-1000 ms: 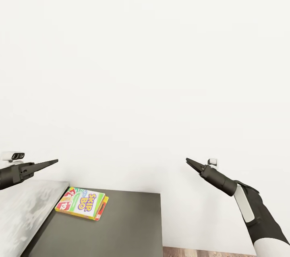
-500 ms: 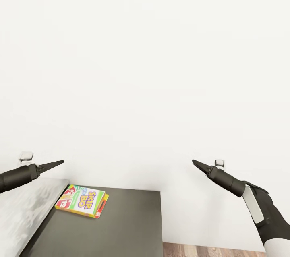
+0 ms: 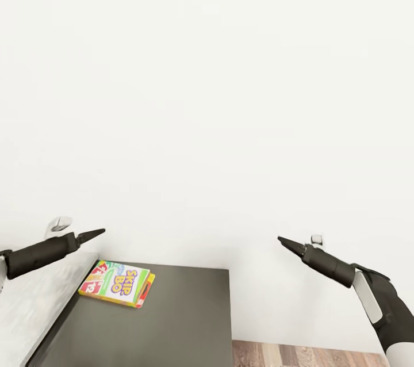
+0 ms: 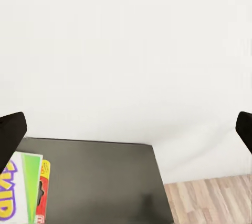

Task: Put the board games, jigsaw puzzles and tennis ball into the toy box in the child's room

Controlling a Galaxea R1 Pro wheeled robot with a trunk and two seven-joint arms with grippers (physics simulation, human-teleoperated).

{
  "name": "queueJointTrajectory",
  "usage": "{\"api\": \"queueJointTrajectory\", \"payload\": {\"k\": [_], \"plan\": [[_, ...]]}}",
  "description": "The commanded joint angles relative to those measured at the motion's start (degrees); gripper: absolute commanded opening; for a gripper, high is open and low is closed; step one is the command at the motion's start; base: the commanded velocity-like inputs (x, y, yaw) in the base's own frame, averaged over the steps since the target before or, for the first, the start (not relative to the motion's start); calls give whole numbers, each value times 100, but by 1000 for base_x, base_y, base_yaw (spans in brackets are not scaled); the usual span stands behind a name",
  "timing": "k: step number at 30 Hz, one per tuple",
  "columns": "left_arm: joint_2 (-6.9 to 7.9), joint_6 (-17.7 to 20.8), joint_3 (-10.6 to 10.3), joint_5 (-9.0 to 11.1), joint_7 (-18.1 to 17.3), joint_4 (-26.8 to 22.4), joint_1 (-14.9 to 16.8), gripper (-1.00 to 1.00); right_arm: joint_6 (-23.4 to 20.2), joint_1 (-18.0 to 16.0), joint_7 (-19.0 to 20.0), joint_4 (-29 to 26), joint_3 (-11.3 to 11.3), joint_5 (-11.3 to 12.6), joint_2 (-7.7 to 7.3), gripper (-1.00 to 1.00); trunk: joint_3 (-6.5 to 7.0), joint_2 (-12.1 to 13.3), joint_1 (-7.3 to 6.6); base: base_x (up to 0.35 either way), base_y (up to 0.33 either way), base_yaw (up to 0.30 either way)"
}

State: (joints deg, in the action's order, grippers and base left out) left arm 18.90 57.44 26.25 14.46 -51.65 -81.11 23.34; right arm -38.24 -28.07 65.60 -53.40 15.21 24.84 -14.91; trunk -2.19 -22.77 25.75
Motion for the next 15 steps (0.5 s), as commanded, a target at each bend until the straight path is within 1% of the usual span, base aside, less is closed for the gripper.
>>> {"api": "queueJointTrajectory", "payload": {"k": [1, 2, 3, 4, 5, 6, 7, 8, 9, 10, 12, 14, 15], "plan": [[-43, 16, -35, -14, 139, 7, 37, 100, -41, -5, 5, 4, -1, -3, -3, 100, -23, -14, 3, 0, 0, 0], [-123, 3, -117, -17, 490, 33, 98, 100, -42, -5, 2, 7, -4, -73, -6, 100, -33, -14, 3, 0, 0, 0], [-160, -9, -160, -18, 676, 54, 129, 100, -42, -5, 1, 9, -5, -116, -7, 100, -42, -14, 3, 0, 0, 0], [-231, -62, -246, -19, 1058, 104, 194, 100, -44, -5, -1, 10, -6, -212, -9, 100, -51, -14, 3, 0, 0, 0], [-262, -103, -289, -18, 1250, 132, 230, 100, -48, -5, -2, 11, -5, -263, -9, 100, -61, -14, 3, 0, 0, 0], [-318, -203, -381, -15, 1629, 204, 319, 100, -57, -5, -2, 12, -3, -372, -10, 100, -70, -14, 3, 0, 0, 0], [-343, -253, -431, -13, 1810, 245, 368, 100, -61, -5, -3, 12, -3, -429, -11, 100, -79, -14, 3, 0, 0, 0], [-378, -336, -534, -10, 2157, 338, 472, 100, -69, -5, -5, 13, -3, -541, -8, 100, -89, -14, 3, 0, 0, 0], [-390, -367, -590, -9, 2319, 395, 523, 100, -73, -5, -5, 13, -3, -594, -7, 100, -98, -14, 3, 0, 0, 0], [-408, -415, -700, -7, 2612, 529, 620, 100, -83, -5, -7, 13, -5, -687, -5, 100, -107, -14, 3, 0, 0, 0], [-419, -456, -804, -9, 2862, 680, 724, 100, -92, -5, -9, 13, -5, -764, -6, 100, -126, -14, 3, 0, 0, 0], [-431, -570, -971, -14, 3224, 1041, 968, 100, -105, -5, -11, 14, -7, -856, -6, 100, -145, -14, 3, 0, 0, 0], [-433, -612, -1005, -16, 3295, 1145, 1032, 100, -107, -5, -11, 14, -8, -869, -7, 100, -154, -14, 3, 0, 0, 0]]}}
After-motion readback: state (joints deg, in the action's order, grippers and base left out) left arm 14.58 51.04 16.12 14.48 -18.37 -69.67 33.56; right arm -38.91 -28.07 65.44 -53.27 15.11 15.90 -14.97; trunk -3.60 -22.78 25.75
